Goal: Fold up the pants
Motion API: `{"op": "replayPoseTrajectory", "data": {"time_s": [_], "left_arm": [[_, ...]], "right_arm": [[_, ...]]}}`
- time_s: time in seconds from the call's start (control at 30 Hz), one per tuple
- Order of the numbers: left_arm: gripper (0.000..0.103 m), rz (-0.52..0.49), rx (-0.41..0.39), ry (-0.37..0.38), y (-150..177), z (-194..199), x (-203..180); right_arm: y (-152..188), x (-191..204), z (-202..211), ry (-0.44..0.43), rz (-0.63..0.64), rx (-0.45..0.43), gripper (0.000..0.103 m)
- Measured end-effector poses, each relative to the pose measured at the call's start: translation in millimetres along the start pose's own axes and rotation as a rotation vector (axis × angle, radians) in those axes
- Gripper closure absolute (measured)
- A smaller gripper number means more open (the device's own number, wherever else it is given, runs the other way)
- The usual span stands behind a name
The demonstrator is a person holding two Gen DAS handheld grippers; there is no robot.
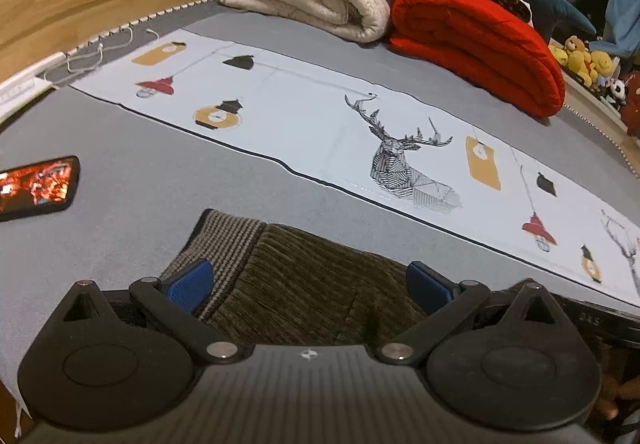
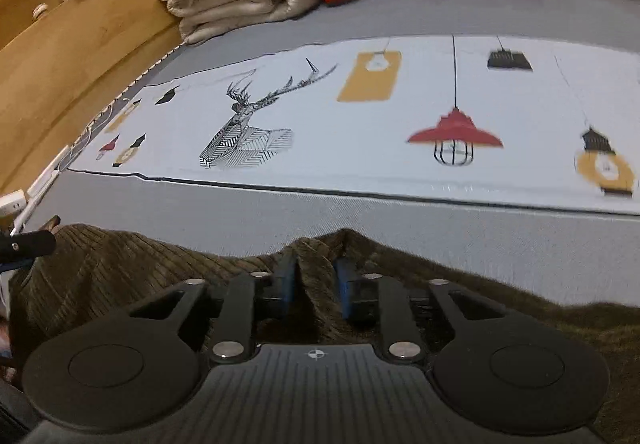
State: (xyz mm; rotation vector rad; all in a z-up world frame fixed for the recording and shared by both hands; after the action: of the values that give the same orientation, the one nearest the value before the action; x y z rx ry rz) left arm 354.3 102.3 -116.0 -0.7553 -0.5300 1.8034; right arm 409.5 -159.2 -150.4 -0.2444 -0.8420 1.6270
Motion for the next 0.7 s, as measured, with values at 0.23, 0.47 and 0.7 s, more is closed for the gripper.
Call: {"op": "replayPoseTrajectory", "data": {"time_s": [0.23, 0.47, 0.7], "left_arm": [[0.0, 0.022, 0.012, 0.025, 1, 2, 3], [0.0, 0.016, 0.022, 0.035, 2, 2, 5], [0.0, 0.056, 0.019, 0.05, -2, 6, 8]], "right_arm": [[-22, 12, -7, 0.106, 0.078, -0.12, 0.097], [-17, 1, -25, 0.083, 0.066, -0.052, 0.076], [-40, -37, 18, 0.158, -0.078, -0.105, 0.043]]}}
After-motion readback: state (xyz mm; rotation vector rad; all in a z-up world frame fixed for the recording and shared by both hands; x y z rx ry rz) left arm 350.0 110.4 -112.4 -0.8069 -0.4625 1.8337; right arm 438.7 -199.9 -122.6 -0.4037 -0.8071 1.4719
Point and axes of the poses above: each gripper's, at about its wrist camera, not at the fingertips, and z roughly against the way its jaws point, x to its left, y to its underside, the point moved 8 cm from there along -z, roughly the way its jaws point, and after that the axes turned 6 degrees about y, right-handed, at the moved point
